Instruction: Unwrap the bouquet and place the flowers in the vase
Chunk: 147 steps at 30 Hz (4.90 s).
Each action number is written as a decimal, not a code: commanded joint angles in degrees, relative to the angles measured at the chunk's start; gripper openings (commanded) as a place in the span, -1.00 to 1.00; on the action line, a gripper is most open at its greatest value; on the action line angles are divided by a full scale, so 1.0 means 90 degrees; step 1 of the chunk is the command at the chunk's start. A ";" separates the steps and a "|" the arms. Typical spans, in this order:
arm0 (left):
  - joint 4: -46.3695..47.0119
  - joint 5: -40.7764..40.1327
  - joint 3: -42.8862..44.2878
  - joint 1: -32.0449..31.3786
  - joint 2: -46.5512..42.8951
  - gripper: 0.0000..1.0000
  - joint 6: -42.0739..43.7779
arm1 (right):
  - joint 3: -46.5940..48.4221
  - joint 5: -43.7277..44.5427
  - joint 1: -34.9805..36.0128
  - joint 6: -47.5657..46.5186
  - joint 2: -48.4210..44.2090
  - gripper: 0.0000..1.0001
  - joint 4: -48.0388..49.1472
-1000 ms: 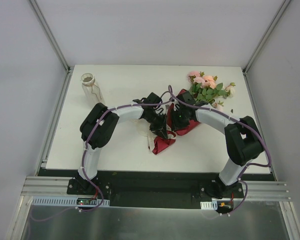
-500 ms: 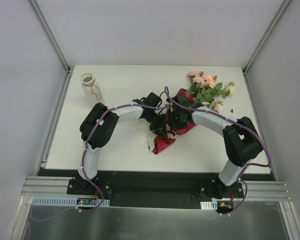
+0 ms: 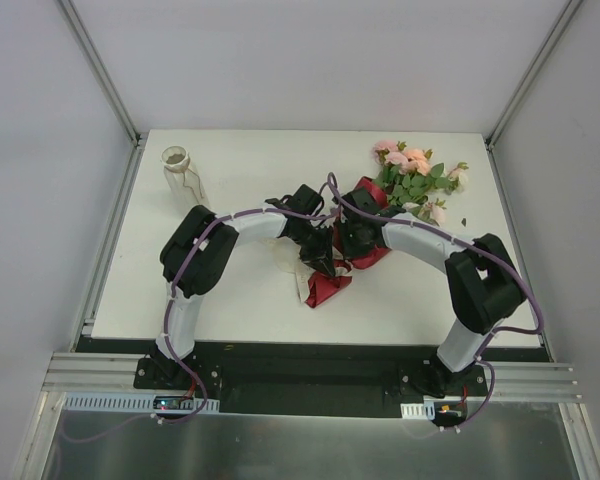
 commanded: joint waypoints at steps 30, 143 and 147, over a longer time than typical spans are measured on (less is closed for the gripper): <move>-0.0358 -0.0010 -0.0035 -0.0024 0.0149 -0.76 0.0467 | 0.0625 -0.0235 -0.0066 -0.1013 0.0159 -0.88 0.0009; -0.0525 0.0293 0.0864 0.0112 -0.0963 -0.17 0.0116 | 0.0645 -0.2666 -0.1385 0.0618 -0.0886 -0.38 -0.1838; -0.0525 0.0098 0.0756 0.0317 -0.1159 -0.05 0.0106 | 0.0430 -0.2394 -0.1287 0.0647 -0.0662 -0.44 -0.1633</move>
